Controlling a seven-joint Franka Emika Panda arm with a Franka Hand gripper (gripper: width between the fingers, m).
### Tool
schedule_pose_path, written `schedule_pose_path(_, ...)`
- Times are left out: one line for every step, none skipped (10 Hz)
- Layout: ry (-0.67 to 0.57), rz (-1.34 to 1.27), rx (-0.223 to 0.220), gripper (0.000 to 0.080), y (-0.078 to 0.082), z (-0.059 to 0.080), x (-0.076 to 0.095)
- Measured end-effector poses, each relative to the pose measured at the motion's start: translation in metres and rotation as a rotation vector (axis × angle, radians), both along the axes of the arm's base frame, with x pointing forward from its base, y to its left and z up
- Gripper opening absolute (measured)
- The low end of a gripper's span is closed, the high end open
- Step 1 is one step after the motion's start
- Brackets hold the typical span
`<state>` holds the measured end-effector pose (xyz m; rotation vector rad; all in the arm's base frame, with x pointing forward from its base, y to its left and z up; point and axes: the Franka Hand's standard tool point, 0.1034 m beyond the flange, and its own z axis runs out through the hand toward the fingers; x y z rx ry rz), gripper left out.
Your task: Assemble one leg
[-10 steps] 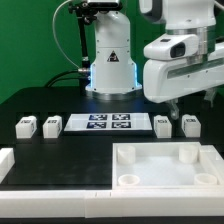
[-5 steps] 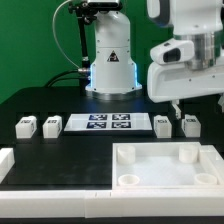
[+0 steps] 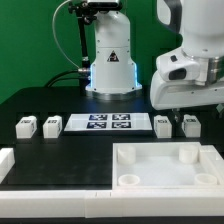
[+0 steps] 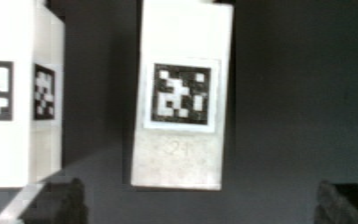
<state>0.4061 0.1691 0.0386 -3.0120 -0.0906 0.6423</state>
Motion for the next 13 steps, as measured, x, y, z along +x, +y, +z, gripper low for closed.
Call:
schedule_pose_path(0.071, 0.007, -0.007, 0.0649, 0.001, 0.001, 0.000)
schedule_pose_path(0.200, 0.030, -0.015, 0.0649, -0.002, 0.002, -0.004)
schedule_pose_path(0.272, 0.049, -0.009, 0.0649, -0.002, -0.001, -0.001)
schedule_pose_path(0.324, 0.075, 0.004, 0.0649, -0.001, -0.001, -0.003)
schedule_pose_path(0.432, 0.085, -0.002, 0.0649, -0.002, 0.000, -0.007)
schedule_pose_path(0.390, 0.078, 0.006, 0.0649, 0.001, -0.005, 0.002)
schedule_pose_path(0.389, 0.080, 0.005, 0.0649, 0.000, -0.004, -0.001)
schedule_pose_path(0.406, 0.050, -0.025, 0.0649, 0.003, -0.011, -0.008)
schedule_pose_path(0.419, 0.043, -0.042, 0.0649, 0.006, -0.020, -0.015)
schedule_pose_path(0.409, 0.053, -0.047, 0.0649, 0.006, -0.025, -0.017)
schedule_pose_path(0.409, 0.054, -0.046, 0.0649, 0.006, -0.024, -0.017)
schedule_pose_path(0.409, 0.054, -0.046, 0.0525, 0.006, -0.025, -0.017)
schedule_pose_path(0.410, 0.054, -0.046, 0.0391, 0.006, -0.025, -0.018)
